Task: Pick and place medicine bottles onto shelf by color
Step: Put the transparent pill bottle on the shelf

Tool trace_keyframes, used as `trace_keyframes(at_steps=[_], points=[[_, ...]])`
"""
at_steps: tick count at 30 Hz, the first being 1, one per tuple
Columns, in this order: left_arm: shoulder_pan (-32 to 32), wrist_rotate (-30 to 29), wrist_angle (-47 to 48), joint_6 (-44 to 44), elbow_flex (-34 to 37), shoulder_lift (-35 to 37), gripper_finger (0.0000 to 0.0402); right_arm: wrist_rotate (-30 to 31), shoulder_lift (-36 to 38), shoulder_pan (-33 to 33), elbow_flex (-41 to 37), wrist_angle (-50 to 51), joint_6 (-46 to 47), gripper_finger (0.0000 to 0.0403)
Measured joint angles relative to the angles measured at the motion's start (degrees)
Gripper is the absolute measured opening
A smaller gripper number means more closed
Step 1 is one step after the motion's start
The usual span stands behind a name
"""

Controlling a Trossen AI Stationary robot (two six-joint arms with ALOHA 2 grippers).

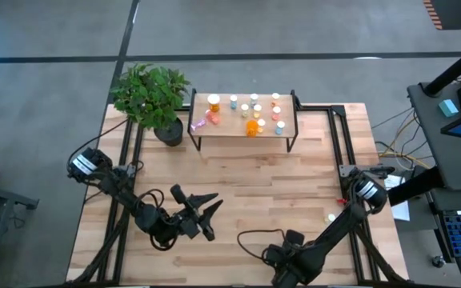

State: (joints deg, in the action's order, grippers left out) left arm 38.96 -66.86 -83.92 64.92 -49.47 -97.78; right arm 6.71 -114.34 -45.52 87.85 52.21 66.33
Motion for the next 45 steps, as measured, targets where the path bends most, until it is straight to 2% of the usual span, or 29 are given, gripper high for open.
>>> trace_keyframes(at_steps=[6, 13, 18, 22, 26, 30, 32, 34, 37, 40, 45], points=[[0.00, 0.01, 0.00, -0.01, 0.00, 0.00, 0.0098, 2.20, 0.93, 0.00, 0.00, 1.57, -1.22, 0.0119], [0.28, 0.12, 0.04, -0.08, 0.00, 0.00, 0.0098, 4.22, 2.29, -0.09, 0.00, 3.45, -4.44, 0.0116], [0.89, 0.24, 0.02, -0.14, -0.19, 0.00, 0.0098, 15.18, 7.38, -0.26, -0.64, 9.02, -10.88, 0.0138], [1.01, 0.58, 0.00, -1.90, -0.44, 0.00, 0.0098, 27.63, 14.42, -0.04, -5.84, 5.73, -19.24, 0.0135], [1.01, 0.82, -0.02, -6.19, -0.44, 0.00, 0.0098, 35.77, 24.00, 2.01, -17.36, -9.15, -30.61, 0.0130], [0.76, 1.44, -0.04, -9.12, -0.44, 0.02, 0.0098, 36.89, 33.98, 6.19, -31.73, -35.31, -47.31, 0.0131], [0.36, 3.12, -0.05, -9.37, -0.44, 0.13, 0.0098, 34.45, 37.84, 9.02, -38.85, -53.02, -57.48, 0.0131], [-0.45, 7.30, 0.00, -12.21, -0.48, 0.50, 0.0098, 27.32, 40.59, 12.67, -45.51, -72.18, -67.14, 0.0131], [-2.43, 14.54, 2.22, -18.87, -0.01, 1.93, 0.0104, 18.97, 42.56, 17.41, -52.36, -91.92, -74.54, 0.0131], [-5.08, 18.21, 12.05, -27.98, 0.26, 4.24, 0.0127, 16.84, 43.58, 19.87, -56.52, -101.10, -80.19, 0.0131], [-12.18, 33.86, 33.19, -49.81, 0.11, 9.62, 0.0196, 16.85, 43.71, 21.57, -59.85, -107.46, -82.80, 0.0132]])
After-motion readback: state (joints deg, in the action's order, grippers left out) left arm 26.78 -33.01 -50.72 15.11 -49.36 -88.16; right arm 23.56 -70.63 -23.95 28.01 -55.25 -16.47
